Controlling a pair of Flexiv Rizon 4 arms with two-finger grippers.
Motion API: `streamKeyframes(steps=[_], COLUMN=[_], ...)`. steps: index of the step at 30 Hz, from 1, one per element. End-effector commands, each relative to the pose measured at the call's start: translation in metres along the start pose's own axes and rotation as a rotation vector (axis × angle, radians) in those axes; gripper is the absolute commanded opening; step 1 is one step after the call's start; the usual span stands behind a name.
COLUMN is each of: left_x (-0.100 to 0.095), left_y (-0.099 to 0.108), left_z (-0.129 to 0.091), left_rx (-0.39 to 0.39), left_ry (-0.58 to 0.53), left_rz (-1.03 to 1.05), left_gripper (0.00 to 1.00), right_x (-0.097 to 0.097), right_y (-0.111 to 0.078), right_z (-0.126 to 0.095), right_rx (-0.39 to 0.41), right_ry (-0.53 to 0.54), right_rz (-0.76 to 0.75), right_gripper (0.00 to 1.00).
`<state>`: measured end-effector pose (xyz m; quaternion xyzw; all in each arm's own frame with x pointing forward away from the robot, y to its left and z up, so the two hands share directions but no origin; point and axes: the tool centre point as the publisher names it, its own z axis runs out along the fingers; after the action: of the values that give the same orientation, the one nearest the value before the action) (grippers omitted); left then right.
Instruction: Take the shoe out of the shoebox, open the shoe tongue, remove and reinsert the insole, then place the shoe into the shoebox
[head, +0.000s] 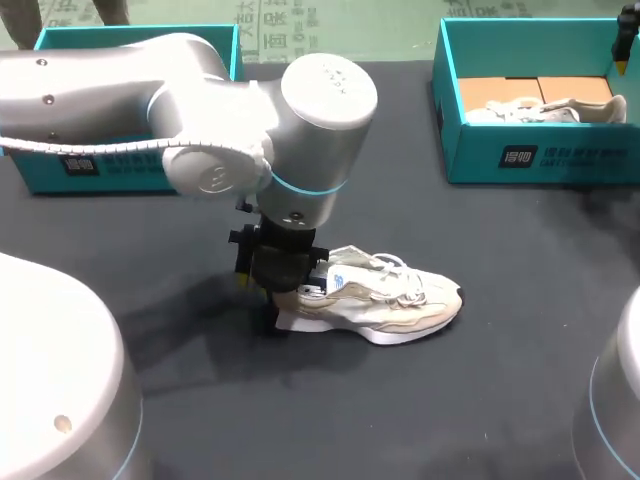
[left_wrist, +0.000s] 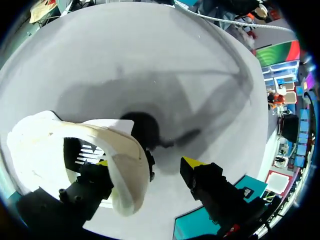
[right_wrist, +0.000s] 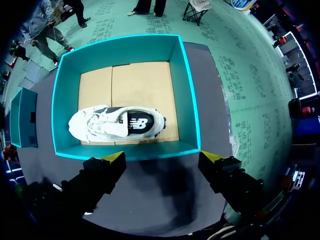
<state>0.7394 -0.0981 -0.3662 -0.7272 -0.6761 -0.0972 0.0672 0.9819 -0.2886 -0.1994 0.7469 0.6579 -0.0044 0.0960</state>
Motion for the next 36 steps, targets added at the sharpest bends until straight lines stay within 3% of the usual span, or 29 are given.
streamKeyframes(steps=[1,5,15,16,17,29,32,36], left_x=[0.028,0.045,0.085,0.087,0.087,0.087,0.088,0.100], left_y=[-0.011,-0.013,-0.032,-0.035,-0.038,-0.038,-0.034,-0.035], left_z=[-0.028,-0.057,-0.107,-0.109,-0.112,-0.112,-0.101,-0.094], left_rx=[-0.033,0.007,0.283,0.311,0.283,0.283,0.385,0.594], left_ry=[-0.093,-0.204,-0.508,-0.512,-0.392,-0.392,-0.398,-0.477], left_rz=[-0.027,-0.109,-0.422,-0.425,-0.449,-0.449,-0.711,-0.913], left_gripper=[1.00,1.00,1.00,1.00,1.00,1.00,1.00,1.00], right_x=[0.000,0.000,0.000,0.000,0.000,0.000,0.000,0.000], right_y=[-0.001,-0.001,-0.001,-0.001,-0.001,-0.001,-0.001,-0.001], right_z=[0.000,0.000,0.000,0.000,0.000,0.000,0.000,0.000], right_rx=[-0.001,-0.001,-0.001,-0.001,-0.001,-0.001,-0.001,-0.001], right_ry=[-0.001,-0.001,-0.001,-0.001,-0.001,-0.001,-0.001,-0.001], right_rz=[0.000,0.000,0.000,0.000,0.000,0.000,0.000,0.000], right_gripper=[1.00,1.00,1.00,1.00,1.00,1.00,1.00,1.00])
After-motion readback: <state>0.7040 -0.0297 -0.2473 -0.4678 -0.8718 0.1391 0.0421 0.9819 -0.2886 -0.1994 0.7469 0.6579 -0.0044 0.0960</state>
